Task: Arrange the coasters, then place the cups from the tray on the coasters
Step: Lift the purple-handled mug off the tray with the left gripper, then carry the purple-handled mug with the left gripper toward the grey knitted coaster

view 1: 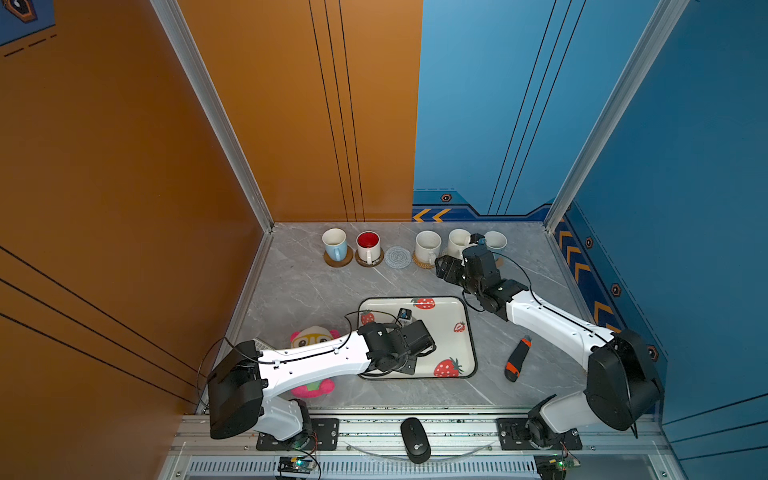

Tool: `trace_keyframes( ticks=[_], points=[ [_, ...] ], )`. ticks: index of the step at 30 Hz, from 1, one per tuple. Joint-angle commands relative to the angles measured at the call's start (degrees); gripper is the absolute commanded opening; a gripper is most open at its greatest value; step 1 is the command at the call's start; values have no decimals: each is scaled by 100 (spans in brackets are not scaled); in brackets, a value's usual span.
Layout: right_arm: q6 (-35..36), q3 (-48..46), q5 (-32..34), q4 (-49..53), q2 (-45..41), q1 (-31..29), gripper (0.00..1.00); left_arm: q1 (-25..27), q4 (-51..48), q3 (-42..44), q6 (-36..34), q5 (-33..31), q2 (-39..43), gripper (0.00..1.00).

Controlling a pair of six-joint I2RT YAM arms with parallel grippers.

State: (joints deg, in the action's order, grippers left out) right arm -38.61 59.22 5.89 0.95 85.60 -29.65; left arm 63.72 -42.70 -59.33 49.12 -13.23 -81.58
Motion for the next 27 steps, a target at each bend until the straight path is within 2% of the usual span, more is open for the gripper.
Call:
trace_keyframes(
  ticks=[1, 8, 14, 27],
  points=[
    [111, 237, -152, 133, 189, -31, 82, -139, -72, -314, -227, -327, 315, 0],
    [175, 560, -263, 306, 432, -205, 82, -609, -112, -550, -684, -302, 314, 0],
    [334, 695, -23, 484, 317, -425, 82, -1139, -107, -897, -1198, -266, 119, 0],
    [468, 740, 427, 955, 25, -445, 82, -2004, 249, -1443, -1824, 148, -651, 0]
  ],
)
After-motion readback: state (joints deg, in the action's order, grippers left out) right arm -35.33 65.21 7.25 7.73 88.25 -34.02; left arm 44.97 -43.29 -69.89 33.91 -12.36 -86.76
